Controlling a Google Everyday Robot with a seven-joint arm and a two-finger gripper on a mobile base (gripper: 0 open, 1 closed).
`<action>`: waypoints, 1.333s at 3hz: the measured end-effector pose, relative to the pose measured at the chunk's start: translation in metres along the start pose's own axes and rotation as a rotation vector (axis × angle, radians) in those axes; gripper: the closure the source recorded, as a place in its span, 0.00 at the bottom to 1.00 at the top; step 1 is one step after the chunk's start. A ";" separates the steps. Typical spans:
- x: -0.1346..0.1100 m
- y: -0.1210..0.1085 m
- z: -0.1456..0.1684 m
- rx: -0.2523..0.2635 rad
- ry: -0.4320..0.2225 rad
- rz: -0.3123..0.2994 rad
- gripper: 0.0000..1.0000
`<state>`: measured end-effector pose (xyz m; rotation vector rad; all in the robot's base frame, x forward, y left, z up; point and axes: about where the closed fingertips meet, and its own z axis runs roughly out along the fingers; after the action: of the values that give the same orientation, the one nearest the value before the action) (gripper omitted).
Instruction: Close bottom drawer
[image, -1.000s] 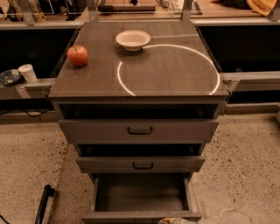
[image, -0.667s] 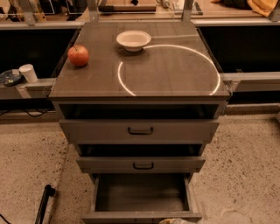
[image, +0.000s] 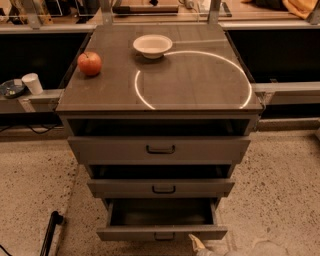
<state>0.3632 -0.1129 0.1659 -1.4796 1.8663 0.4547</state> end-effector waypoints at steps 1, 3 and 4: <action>0.000 0.000 0.000 0.000 0.000 0.000 0.00; 0.017 -0.019 0.017 -0.008 0.001 -0.044 0.40; 0.032 -0.036 0.029 0.002 -0.008 -0.054 0.61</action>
Offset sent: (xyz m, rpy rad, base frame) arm 0.0135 0.0001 -0.0197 -0.0004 0.0268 0.0753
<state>0.4028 -0.1264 0.1285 -1.5205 1.8161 0.4322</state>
